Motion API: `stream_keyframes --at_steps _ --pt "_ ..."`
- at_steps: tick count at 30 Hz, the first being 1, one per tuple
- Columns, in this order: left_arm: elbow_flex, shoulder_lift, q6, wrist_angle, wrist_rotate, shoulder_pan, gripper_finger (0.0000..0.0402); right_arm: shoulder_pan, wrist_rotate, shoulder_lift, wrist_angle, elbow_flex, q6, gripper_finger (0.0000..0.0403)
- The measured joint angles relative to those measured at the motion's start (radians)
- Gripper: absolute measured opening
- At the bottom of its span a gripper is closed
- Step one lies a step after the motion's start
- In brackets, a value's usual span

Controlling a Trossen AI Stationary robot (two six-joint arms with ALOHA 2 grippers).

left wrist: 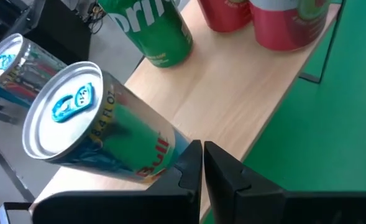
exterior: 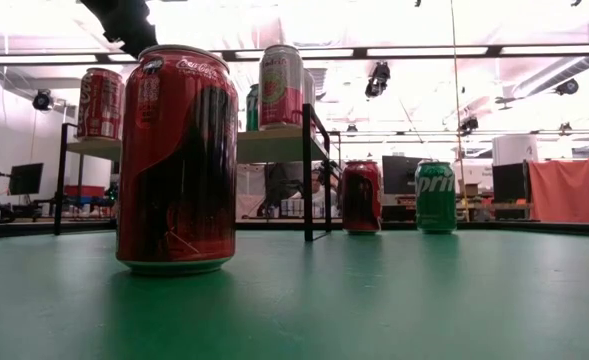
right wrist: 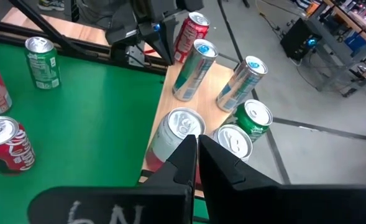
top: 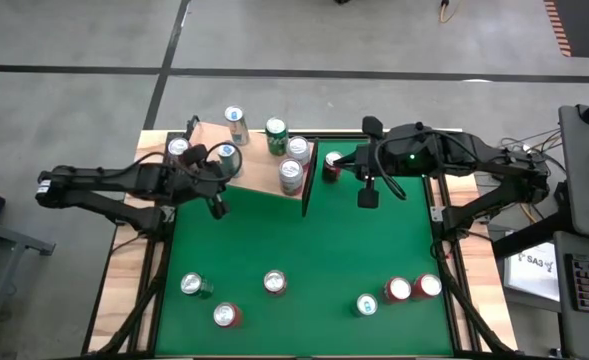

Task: Place canned beverage on shelf
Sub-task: Put the blue/white soda can on the shelf aligned with the other blue/white soda can

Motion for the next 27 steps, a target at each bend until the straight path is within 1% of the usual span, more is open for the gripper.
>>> stream_keyframes --at_steps 8,27 --pt "0.000 0.014 0.004 -0.001 -0.003 0.032 0.0000 0.000 0.000 0.003 0.000 0.000 -0.006 0.0009" --pt "-0.001 0.014 0.057 0.011 -0.003 0.146 0.0000 0.000 0.000 0.003 0.000 0.000 -0.010 0.0009"
